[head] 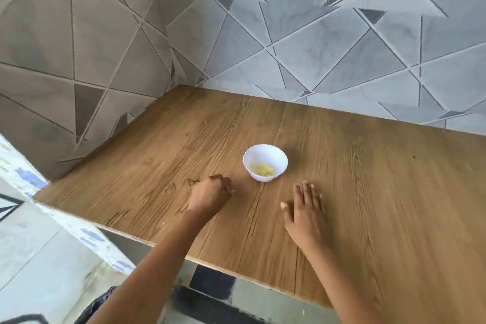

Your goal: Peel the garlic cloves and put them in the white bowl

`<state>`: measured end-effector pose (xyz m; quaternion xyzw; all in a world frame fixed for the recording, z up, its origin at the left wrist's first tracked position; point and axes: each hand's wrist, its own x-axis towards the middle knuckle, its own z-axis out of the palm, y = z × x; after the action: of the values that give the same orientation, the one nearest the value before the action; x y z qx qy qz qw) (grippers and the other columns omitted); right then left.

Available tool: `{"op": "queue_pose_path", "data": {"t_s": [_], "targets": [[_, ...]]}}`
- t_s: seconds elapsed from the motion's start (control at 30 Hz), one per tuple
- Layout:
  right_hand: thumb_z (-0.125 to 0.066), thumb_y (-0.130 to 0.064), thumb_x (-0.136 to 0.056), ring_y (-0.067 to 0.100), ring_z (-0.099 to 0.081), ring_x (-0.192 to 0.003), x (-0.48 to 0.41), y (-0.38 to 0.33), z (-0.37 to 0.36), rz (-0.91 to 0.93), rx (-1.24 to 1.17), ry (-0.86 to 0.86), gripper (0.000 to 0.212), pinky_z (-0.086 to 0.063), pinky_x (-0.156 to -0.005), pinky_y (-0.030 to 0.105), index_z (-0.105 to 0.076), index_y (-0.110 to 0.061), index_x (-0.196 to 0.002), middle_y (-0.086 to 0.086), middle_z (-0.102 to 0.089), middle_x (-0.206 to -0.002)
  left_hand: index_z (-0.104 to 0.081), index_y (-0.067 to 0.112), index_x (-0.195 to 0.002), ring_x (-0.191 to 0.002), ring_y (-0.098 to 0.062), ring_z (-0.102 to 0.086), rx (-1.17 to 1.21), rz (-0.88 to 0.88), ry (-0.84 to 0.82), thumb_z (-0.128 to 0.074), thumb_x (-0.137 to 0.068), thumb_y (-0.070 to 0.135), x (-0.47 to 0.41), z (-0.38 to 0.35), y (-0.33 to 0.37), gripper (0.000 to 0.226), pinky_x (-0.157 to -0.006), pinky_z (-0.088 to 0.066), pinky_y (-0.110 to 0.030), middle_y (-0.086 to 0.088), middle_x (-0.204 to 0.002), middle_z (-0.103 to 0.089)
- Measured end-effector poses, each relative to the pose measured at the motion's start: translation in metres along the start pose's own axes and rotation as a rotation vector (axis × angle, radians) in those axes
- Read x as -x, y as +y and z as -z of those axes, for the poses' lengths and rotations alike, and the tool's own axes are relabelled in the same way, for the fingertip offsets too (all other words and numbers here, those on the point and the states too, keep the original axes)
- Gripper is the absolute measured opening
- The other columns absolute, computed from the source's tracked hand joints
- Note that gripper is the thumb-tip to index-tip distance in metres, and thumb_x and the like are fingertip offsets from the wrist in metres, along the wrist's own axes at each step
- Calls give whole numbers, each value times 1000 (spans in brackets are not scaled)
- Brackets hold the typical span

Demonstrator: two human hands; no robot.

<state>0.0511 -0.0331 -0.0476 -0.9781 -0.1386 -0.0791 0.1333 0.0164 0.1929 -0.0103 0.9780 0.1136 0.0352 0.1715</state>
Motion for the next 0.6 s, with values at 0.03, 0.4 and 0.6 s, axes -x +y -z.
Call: {"op": "queue_pose_path", "data": {"t_s": [0.03,0.4,0.6], "targets": [[-5,-55,-81,31,-27,-141,-2,2,-1,-9,1,-40,85,-14,-115,44,-39,-6,-142,17,-31,-151,-67,21,-94,-89,-21,-62,14,23,13,-59,-87,27,-2,5,2,12,-69,-48,-30,5,-94,-64],[1,-57,-82,29,-14,-145,-1,4,-5,-37,-26,-62,86,-2,-117,42,-28,-10,-148,14,-20,-156,-65,24,-100,-89,-25,-62,-253,-152,-61,-44,-92,20,-76,30,89,23,-63,-38,-28,-2,-101,-64],[-2,-56,-84,29,-17,-144,-1,4,-4,-41,-29,-72,83,-5,-117,43,-30,-9,-147,15,-23,-154,-66,18,-102,-87,-22,-63,-438,-181,-112,-44,-93,16,-85,17,98,24,-60,-39,-28,-3,-101,-65]]}}
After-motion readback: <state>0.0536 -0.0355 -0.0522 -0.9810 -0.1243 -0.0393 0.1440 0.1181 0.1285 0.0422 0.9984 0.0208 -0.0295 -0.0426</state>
